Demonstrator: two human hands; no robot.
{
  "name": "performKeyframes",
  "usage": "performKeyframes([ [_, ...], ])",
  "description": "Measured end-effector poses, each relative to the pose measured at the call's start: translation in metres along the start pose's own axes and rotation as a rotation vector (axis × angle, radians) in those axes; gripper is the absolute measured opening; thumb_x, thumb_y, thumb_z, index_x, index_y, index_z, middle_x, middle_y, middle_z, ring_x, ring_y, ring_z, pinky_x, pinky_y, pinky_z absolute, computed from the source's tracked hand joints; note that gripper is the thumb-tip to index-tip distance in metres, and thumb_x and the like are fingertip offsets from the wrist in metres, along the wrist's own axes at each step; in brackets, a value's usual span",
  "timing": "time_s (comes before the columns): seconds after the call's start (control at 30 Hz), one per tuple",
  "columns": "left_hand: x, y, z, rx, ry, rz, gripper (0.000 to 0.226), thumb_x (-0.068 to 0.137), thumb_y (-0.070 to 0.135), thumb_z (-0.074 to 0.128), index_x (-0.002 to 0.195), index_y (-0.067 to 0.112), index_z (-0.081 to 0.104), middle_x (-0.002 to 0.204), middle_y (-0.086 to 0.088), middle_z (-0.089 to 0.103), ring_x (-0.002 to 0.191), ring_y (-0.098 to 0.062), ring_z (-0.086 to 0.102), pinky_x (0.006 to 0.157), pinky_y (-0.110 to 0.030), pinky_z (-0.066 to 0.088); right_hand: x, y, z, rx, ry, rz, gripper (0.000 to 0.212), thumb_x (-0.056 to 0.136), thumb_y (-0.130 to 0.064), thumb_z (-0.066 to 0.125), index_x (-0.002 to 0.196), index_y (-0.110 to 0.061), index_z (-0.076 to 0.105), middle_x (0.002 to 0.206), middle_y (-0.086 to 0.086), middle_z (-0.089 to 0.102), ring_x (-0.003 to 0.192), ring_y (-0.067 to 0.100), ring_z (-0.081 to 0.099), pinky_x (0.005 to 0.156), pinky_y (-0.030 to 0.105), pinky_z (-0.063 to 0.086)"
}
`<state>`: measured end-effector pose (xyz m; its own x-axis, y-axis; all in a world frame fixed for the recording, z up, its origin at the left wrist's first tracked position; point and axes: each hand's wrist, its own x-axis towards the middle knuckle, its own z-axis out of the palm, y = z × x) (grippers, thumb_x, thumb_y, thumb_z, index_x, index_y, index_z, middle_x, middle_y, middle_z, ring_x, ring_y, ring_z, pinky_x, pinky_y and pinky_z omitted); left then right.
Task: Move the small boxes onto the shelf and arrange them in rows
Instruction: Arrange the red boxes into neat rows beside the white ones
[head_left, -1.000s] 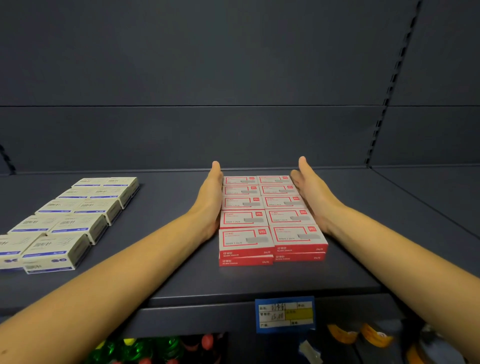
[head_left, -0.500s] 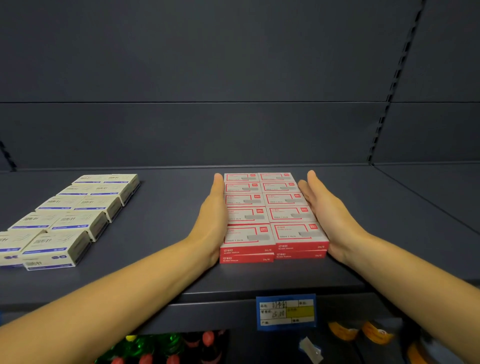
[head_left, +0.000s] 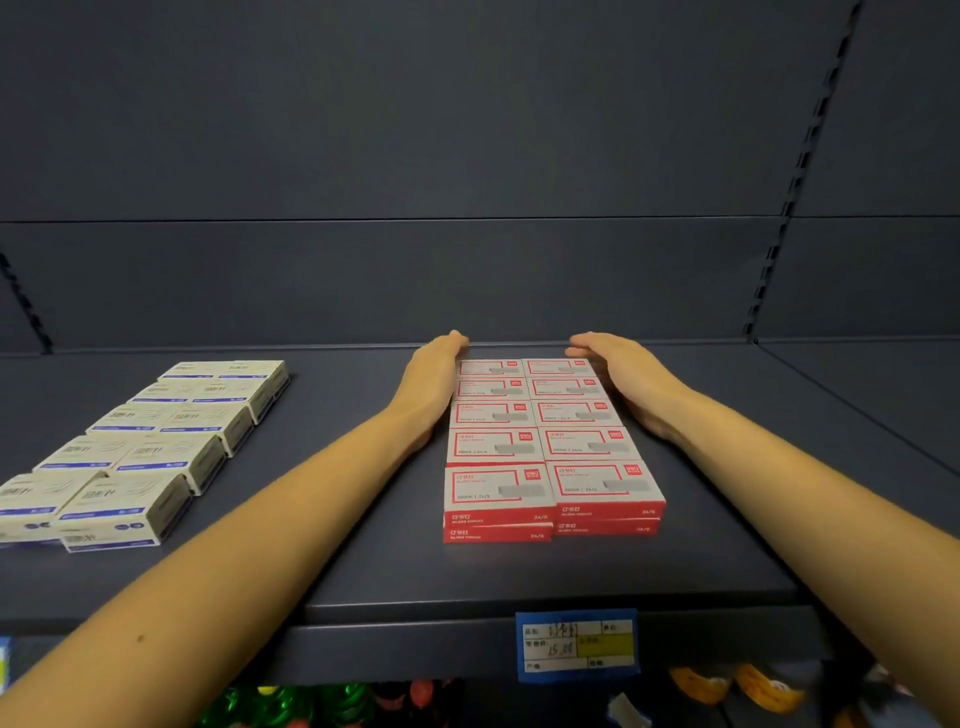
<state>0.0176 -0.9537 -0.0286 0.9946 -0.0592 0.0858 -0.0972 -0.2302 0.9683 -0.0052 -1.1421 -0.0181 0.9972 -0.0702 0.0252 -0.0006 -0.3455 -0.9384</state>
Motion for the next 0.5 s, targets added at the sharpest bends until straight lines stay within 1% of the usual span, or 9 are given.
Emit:
performKeyframes([
  [0.03,0.0019,0.0001,0.0002,0.036,-0.027,0.006,0.034,0.097,0.032,0.034,0.100,0.008,0.058,0.090,-0.004,0.064,0.078,-0.015,0.061,0.077,-0.028,0.048,0.0023,-0.0013,0.0008,-0.034,-0.022,-0.001,0.042,0.095,-0.034,0.041,0.114,-0.001,0.057,0.083,-0.002,0.064,0.073,0.009,0.059,0.079,0.029,0.043],
  [0.07,0.0034,-0.0004,0.0000,0.079,-0.048,0.024,0.032,0.096,0.029,0.036,0.103,0.008,0.060,0.093,-0.002,0.065,0.077,-0.012,0.062,0.071,-0.023,0.048,0.0035,-0.0026,0.0018,-0.077,-0.044,-0.002,0.042,0.093,-0.035,0.044,0.111,0.001,0.058,0.074,0.000,0.062,0.065,0.009,0.058,0.073,0.028,0.043],
  [0.1,0.0047,-0.0015,-0.0003,0.118,-0.061,0.048,0.028,0.097,0.025,0.037,0.104,0.011,0.060,0.093,0.001,0.064,0.075,-0.009,0.062,0.065,-0.018,0.048,0.0052,-0.0025,0.0028,-0.124,-0.064,-0.012,0.041,0.093,-0.034,0.045,0.108,0.002,0.059,0.072,0.002,0.062,0.062,0.009,0.057,0.068,0.028,0.042],
  [0.13,0.0057,-0.0026,-0.0007,0.138,-0.072,0.058,0.024,0.097,0.021,0.038,0.102,0.014,0.060,0.093,0.003,0.064,0.075,-0.008,0.062,0.061,-0.016,0.048,0.0054,-0.0031,0.0044,-0.173,-0.079,-0.032,0.041,0.093,-0.033,0.043,0.106,0.002,0.060,0.075,0.005,0.064,0.062,0.010,0.057,0.065,0.028,0.041],
  [0.2,0.0077,-0.0038,-0.0011,0.157,-0.087,0.054,0.021,0.097,0.017,0.038,0.100,0.017,0.059,0.090,0.004,0.065,0.073,-0.008,0.063,0.055,-0.014,0.049,0.0054,-0.0040,0.0064,-0.251,-0.096,-0.071,0.039,0.095,-0.031,0.040,0.104,0.000,0.062,0.087,0.012,0.069,0.066,0.012,0.058,0.063,0.027,0.042],
  [0.3,0.0075,-0.0030,-0.0007,0.201,-0.098,0.066,0.021,0.098,0.017,0.037,0.099,0.020,0.057,0.086,0.010,0.062,0.072,-0.007,0.062,0.049,-0.009,0.046,0.0054,-0.0033,0.0066,-0.254,-0.078,-0.071,0.038,0.094,-0.030,0.038,0.104,-0.002,0.062,0.096,0.013,0.068,0.068,0.013,0.058,0.062,0.026,0.042],
  [0.37,0.0064,-0.0020,-0.0008,0.215,-0.102,0.075,0.020,0.098,0.018,0.036,0.099,0.020,0.057,0.086,0.011,0.061,0.073,-0.007,0.061,0.049,-0.009,0.045,0.0049,-0.0030,0.0071,-0.280,-0.076,-0.075,0.039,0.095,-0.029,0.037,0.105,0.000,0.060,0.099,0.014,0.068,0.071,0.015,0.058,0.064,0.028,0.042],
  [0.43,0.0054,-0.0026,-0.0012,0.216,-0.110,0.080,0.021,0.098,0.017,0.036,0.099,0.020,0.057,0.088,0.010,0.061,0.075,-0.007,0.061,0.052,-0.011,0.045,0.0037,-0.0028,0.0077,-0.301,-0.084,-0.084,0.040,0.096,-0.028,0.034,0.108,0.003,0.058,0.102,0.018,0.066,0.074,0.018,0.057,0.064,0.029,0.041],
  [0.5,0.0041,-0.0029,-0.0016,0.223,-0.117,0.080,0.021,0.098,0.017,0.036,0.100,0.019,0.057,0.090,0.009,0.061,0.075,-0.007,0.061,0.053,-0.012,0.044,0.0009,-0.0030,0.0073,-0.311,-0.086,-0.091,0.040,0.097,-0.027,0.034,0.107,0.002,0.059,0.102,0.017,0.067,0.075,0.022,0.060,0.065,0.028,0.041],
])
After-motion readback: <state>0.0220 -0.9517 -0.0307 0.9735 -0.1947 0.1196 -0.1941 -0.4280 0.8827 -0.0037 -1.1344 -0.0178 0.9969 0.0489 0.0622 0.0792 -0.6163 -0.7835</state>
